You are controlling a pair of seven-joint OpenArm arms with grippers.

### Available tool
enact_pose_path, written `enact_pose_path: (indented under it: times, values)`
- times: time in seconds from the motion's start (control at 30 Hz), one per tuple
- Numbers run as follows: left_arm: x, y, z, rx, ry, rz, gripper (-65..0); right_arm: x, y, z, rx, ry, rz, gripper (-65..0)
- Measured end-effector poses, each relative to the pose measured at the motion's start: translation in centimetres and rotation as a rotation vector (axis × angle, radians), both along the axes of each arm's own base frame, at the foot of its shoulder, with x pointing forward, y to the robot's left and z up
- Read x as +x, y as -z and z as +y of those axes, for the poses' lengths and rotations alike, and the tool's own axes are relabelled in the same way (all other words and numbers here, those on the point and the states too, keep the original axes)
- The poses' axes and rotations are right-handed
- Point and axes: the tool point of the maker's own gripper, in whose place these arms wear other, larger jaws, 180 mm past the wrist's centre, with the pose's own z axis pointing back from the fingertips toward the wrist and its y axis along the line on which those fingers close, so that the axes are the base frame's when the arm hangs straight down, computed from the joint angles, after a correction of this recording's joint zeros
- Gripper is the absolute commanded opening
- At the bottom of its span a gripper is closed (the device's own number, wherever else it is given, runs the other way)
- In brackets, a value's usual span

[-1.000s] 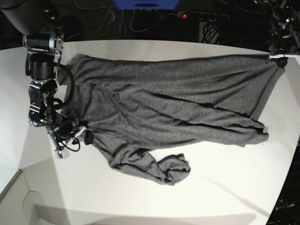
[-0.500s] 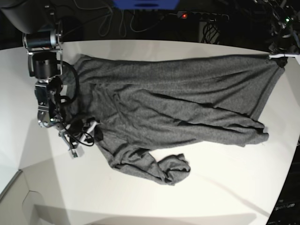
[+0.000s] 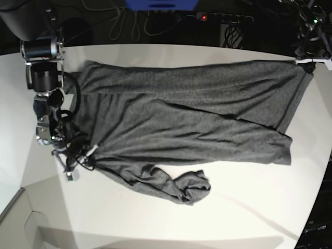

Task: Layout the t-shirt on the table in an organized manner, then fold the t-shirt properly
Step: 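Drag the held shirt corner with the right gripper away from the left gripper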

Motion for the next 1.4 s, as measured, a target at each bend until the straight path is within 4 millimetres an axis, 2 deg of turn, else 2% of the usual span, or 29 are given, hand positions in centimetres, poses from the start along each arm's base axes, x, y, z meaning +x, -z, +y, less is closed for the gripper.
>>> enact_pose_path:
  times: [0.17, 0.33, 0.53, 0.9, 0.97, 1.17, 1.27, 1.4]
  values:
    - [0.0, 0.0, 0.0, -0.003, 0.0, -0.002, -65.0, 1.6, -1.8, -2.6, -0.03, 0.145, -0.088, -65.0]
    - [0.0, 0.0, -0.1, -0.003, 0.0, -0.001, -65.0, 2.1, -1.9, -3.3, -0.037, 0.194, -0.087, -65.0]
    - [-0.2, 0.7, -1.0, -0.032, -0.015, -0.004, -65.0, 2.8, -1.6, -5.6, -0.055, 0.339, -0.081, -65.0]
    - [-0.3, 1.1, -2.0, -0.055, -0.02, -0.007, -65.0, 2.9, -1.2, -4.6, -0.04, 0.339, -0.077, -65.0]
    - [-0.2, 1.1, -2.0, -0.055, -0.02, -0.01, -65.0, 2.8, -1.2, -4.8, -0.045, 0.338, -0.076, -60.0]
    - [0.7, 0.2, -2.1, -0.085, -0.03, -0.072, -64.0, 2.9, -1.5, -4.8, -0.048, 0.334, -0.081, -39.2]
    - [1.1, -0.6, -2.0, -0.082, -0.031, -0.096, -56.5, 2.5, -3.5, -4.4, -0.054, 0.308, -0.161, -34.0]
    - [2.0, -2.9, -1.7, -0.04, -0.015, -0.145, -44.4, 0.9, -6.2, -4.3, -0.088, 0.268, -0.244, -31.2]
